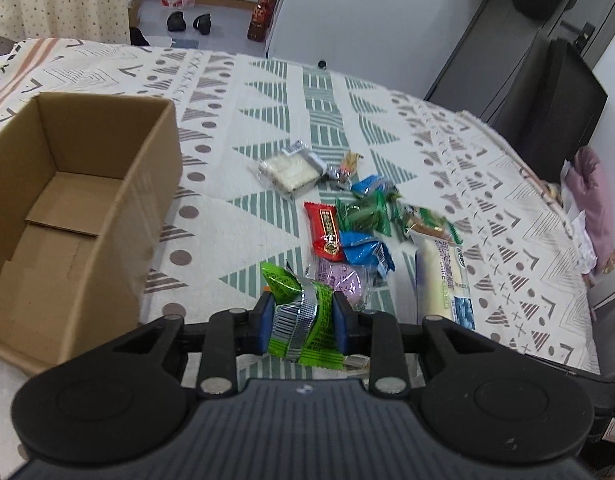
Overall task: Organize snacks
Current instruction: 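Drop the green packet into the box with the left tool while the right tool drops the cake bar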
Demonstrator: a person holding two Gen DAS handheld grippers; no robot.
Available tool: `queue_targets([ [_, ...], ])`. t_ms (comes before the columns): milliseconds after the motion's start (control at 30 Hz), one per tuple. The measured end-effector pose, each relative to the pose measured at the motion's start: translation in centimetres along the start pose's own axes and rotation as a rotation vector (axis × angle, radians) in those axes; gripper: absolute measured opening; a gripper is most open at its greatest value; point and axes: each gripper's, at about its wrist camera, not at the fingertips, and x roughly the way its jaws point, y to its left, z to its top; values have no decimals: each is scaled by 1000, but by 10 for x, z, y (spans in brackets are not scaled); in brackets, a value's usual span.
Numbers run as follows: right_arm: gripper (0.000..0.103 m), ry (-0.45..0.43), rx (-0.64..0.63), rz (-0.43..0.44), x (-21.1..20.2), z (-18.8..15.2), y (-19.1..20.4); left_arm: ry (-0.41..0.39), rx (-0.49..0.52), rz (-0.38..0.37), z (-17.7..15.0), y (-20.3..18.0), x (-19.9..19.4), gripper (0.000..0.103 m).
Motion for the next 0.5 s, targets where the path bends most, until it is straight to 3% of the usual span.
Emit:
queue_targets([
  [500,34,-43,-42,46,-27,3,60,-122,-65,-26,7,30,-54,29],
])
